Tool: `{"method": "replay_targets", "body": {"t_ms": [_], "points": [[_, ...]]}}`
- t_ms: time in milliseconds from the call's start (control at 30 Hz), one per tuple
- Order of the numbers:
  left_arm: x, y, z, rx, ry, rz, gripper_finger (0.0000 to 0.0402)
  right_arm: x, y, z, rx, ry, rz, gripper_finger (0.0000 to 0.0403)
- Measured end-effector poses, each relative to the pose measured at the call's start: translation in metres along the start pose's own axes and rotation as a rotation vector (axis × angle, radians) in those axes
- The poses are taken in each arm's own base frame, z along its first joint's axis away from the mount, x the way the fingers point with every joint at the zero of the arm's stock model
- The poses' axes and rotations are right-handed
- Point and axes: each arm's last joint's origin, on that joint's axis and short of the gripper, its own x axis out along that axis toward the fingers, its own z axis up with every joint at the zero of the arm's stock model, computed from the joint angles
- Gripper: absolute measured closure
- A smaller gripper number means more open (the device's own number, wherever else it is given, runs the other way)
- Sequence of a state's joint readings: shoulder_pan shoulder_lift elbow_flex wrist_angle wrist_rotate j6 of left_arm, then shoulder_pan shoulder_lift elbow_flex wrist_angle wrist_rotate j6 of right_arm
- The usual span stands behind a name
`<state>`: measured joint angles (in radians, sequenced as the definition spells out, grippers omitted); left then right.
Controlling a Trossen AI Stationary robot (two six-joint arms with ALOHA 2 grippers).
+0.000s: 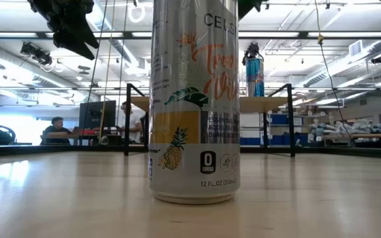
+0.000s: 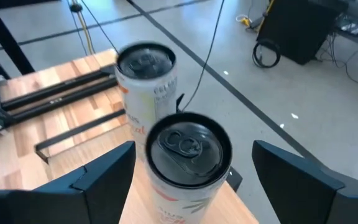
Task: Place canned beverage on shelf
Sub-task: Put the white soda can on the shelf, then put the blue soda can aligned with the other blue soda can on the shelf
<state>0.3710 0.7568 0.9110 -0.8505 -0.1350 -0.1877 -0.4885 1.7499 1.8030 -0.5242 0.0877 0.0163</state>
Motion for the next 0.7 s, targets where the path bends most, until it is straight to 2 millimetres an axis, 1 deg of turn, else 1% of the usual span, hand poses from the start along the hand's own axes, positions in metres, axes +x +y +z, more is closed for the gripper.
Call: {"method": "replay_targets", "body": {"t_ms": [133, 233, 333, 500, 600, 700], "points": [[0.0, 0.0, 0.0, 0.0, 0.0, 0.0, 0.0088, -0.019, -0.001, 0.009, -0.037, -0.051, 0.027, 0.0071], [0.0, 0.0, 0.0, 0.0, 0.001, 0.0, 0.0088, -0.038, -0.002, 0.016, -0.092, -0.093, 0.056, 0.0071], [0.0, 0.0, -0.001, 0.0, 0.013, 0.002, 0.0088, -0.058, -0.003, 0.02, -0.096, -0.099, 0.059, 0.0071], [0.0, 0.0, -0.001, 0.002, 0.015, 0.003, 0.0088, -0.091, -0.002, 0.017, -0.09, -0.045, 0.073, 0.0071], [0.0, 0.0, -0.001, 0.002, 0.014, 0.002, 0.0088, -0.1, 0.004, 0.012, -0.071, 0.003, 0.13, 0.0071], [0.0, 0.0, -0.001, 0.002, 0.014, 0.002, 0.0088, -0.105, 0.014, 0.007, -0.058, 0.056, 0.237, 0.0071]]}}
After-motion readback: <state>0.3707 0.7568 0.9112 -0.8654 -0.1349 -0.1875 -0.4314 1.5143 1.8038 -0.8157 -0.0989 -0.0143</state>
